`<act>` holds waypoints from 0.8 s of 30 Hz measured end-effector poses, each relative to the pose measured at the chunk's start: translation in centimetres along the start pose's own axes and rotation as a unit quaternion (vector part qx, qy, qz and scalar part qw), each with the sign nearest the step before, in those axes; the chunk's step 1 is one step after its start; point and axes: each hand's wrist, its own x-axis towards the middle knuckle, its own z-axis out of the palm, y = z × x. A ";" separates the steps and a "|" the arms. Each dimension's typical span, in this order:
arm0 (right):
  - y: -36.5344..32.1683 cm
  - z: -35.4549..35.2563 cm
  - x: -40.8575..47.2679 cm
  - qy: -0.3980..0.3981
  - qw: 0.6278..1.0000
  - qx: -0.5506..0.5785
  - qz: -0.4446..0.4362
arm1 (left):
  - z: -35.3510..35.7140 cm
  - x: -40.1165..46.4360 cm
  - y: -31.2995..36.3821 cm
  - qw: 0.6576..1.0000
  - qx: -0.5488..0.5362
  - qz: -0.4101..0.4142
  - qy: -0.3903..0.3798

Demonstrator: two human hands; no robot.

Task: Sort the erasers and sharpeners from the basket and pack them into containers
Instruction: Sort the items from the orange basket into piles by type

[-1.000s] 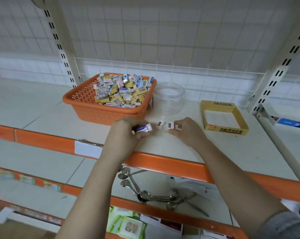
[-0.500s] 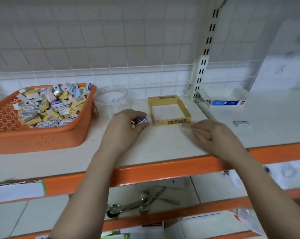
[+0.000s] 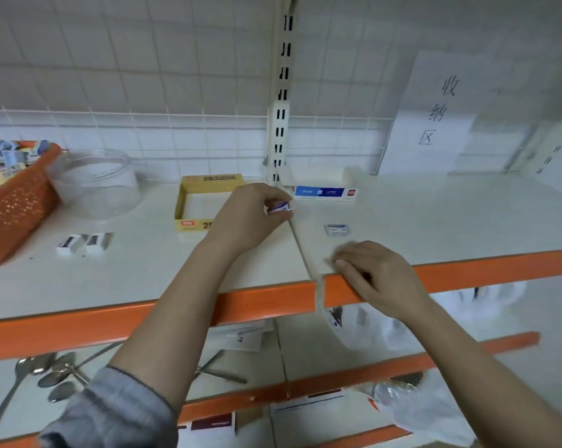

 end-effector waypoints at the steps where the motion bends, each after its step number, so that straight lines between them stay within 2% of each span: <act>1: 0.3 0.2 -0.3 0.028 1.000 -0.010 0.000 | 0.6 0.5 0.1 1.000 0.001 -0.002 -0.002; 4: 0.8 1.4 -1.1 0.108 0.993 -0.045 -0.010 | 2.4 2.4 0.6 1.000 -0.013 -0.013 -0.026; 7: 1.1 2.0 -1.2 0.137 0.988 -0.054 -0.034 | 4.4 4.6 1.2 0.997 -0.004 -0.025 -0.068; 12: 1.4 2.0 -1.0 0.146 0.987 -0.042 -0.043 | 6.9 6.9 1.5 0.991 0.008 -0.059 -0.116; 17: 1.5 2.0 -0.9 0.140 0.989 -0.039 -0.035 | 7.7 7.0 1.3 0.988 0.020 -0.054 -0.144; 21: 1.1 1.8 -0.7 0.135 0.990 -0.040 -0.021 | 7.0 6.9 1.0 0.989 0.008 -0.057 -0.134; 24: 0.4 1.6 0.0 0.112 0.993 -0.037 0.025 | 5.2 6.9 0.5 0.993 0.012 -0.052 -0.104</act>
